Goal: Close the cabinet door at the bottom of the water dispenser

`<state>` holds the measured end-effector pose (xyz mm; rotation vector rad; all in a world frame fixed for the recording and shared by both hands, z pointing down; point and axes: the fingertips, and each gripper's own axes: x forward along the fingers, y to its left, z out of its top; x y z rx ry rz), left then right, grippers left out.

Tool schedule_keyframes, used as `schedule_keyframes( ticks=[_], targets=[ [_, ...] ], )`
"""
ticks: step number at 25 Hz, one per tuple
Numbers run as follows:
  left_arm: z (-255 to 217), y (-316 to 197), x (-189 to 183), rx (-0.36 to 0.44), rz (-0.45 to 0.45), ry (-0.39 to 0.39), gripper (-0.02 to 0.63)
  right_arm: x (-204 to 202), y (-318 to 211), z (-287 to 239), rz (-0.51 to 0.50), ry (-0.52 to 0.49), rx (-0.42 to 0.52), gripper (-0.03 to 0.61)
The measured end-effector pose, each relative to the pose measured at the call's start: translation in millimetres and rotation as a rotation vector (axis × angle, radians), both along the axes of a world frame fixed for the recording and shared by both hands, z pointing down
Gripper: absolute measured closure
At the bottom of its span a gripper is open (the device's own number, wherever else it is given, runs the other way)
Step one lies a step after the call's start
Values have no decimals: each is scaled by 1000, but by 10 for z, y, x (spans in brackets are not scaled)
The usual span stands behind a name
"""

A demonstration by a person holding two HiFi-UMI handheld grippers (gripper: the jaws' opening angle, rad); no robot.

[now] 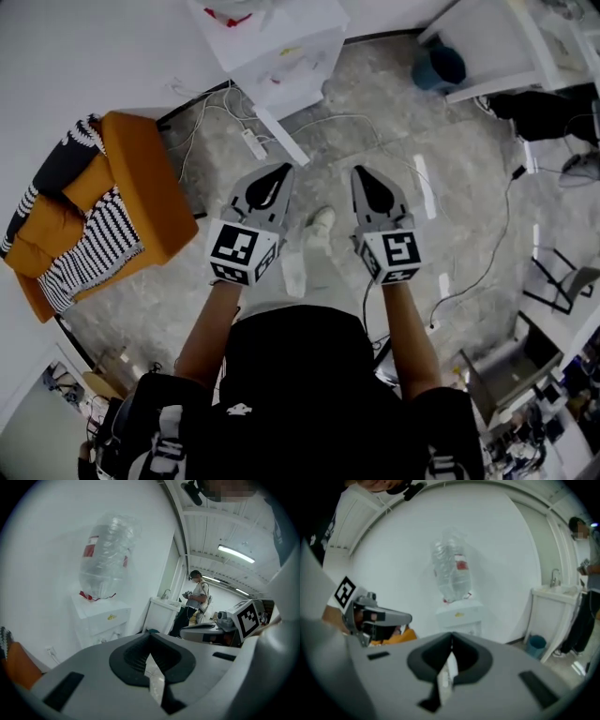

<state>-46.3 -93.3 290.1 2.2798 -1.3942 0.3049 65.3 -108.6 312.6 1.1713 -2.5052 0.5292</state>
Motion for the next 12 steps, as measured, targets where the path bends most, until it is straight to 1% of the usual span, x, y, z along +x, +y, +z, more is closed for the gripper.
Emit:
schedule_keyframes(
  ticks=[3,7,12],
  targets=[
    [210,-3,-40,-20,45,10,603,-86,21,253,20,22,-24,545],
    [579,34,-164,-40,82,14,603,-237,50,640,42,52,-54,545],
    [1037,103,-321,-92,115,-1,603,-448,107,1122,18,83,-115,545]
  ],
)
